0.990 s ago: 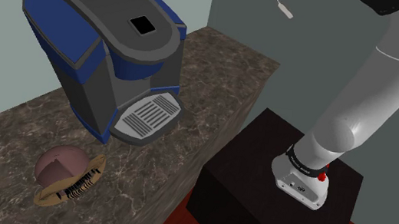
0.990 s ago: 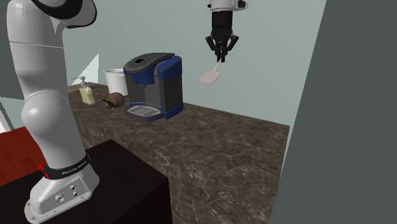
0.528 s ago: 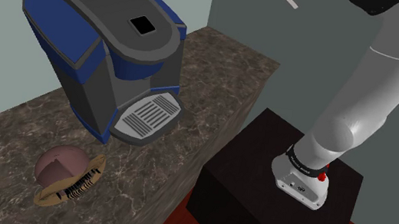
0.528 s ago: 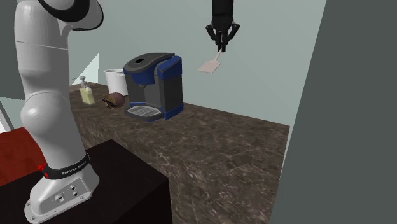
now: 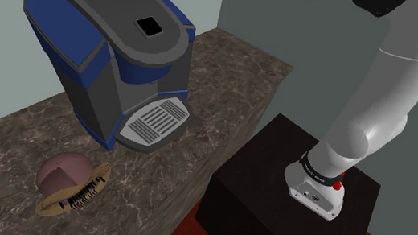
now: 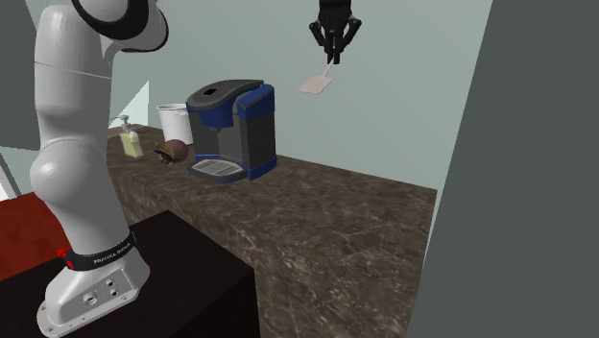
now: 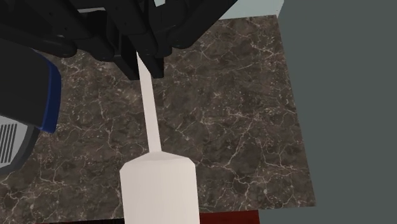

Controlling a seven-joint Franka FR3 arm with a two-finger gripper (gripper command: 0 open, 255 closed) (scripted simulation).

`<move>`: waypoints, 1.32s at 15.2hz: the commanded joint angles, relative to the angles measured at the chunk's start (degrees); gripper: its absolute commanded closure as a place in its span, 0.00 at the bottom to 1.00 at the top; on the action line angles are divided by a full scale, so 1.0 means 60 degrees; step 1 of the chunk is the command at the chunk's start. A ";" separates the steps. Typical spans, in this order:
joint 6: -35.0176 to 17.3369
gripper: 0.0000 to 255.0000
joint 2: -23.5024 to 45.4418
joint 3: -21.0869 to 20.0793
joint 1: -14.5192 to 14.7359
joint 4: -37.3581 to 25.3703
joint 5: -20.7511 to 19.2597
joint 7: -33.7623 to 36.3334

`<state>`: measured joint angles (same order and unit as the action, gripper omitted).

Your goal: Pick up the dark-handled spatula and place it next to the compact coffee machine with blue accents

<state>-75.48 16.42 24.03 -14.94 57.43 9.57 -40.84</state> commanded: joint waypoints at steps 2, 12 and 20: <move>-0.0353 1.00 -0.0822 -0.0170 0.0681 0.1087 -0.0421 0.0607; -0.1040 1.00 -0.2748 -0.1321 0.2390 0.3474 -0.1350 0.3138; -0.1335 1.00 -0.3344 -0.2242 0.3229 0.4319 -0.1572 0.4859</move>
<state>-82.67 -3.28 11.04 4.02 82.19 0.26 -12.65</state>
